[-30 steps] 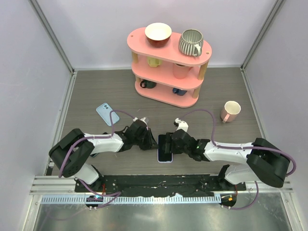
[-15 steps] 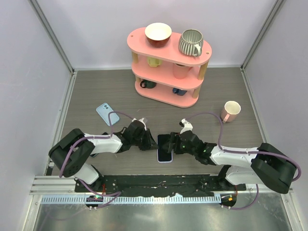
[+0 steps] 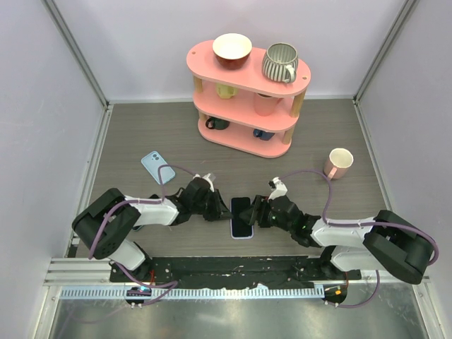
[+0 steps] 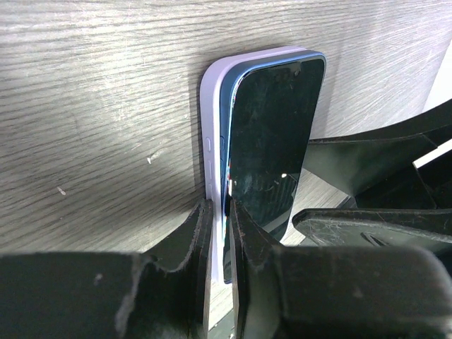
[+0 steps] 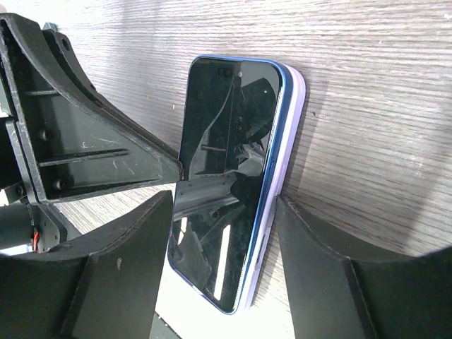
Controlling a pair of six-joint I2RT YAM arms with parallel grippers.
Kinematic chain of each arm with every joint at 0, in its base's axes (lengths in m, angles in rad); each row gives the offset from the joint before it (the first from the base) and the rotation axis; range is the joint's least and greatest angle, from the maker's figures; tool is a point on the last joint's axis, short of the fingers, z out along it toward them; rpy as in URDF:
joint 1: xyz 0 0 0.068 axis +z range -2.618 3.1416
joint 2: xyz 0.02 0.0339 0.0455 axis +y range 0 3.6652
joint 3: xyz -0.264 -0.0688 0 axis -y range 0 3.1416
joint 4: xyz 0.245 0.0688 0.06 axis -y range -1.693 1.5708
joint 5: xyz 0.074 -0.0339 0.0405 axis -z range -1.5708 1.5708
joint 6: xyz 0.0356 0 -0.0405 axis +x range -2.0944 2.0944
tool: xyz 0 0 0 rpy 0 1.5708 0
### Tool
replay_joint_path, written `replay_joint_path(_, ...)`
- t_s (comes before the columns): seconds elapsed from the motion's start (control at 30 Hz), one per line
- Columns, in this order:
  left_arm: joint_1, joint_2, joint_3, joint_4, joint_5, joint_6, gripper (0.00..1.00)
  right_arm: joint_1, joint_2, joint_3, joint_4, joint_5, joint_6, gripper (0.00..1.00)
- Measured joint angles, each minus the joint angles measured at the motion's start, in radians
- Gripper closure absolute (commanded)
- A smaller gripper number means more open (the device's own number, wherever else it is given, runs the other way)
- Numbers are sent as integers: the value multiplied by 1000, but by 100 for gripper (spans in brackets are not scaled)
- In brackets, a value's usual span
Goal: Put the phone into the phone case
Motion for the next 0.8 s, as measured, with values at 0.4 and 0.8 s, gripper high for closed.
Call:
replay_joint_path(0.4, 21, 5, -76, 150, 37, -23, 89, -18, 30, -13, 64, -18, 25, 38)
replay_joint_path(0.8, 34, 2, -97, 180, 62, -10, 88, -32, 56, -54, 167, -41, 62, 41)
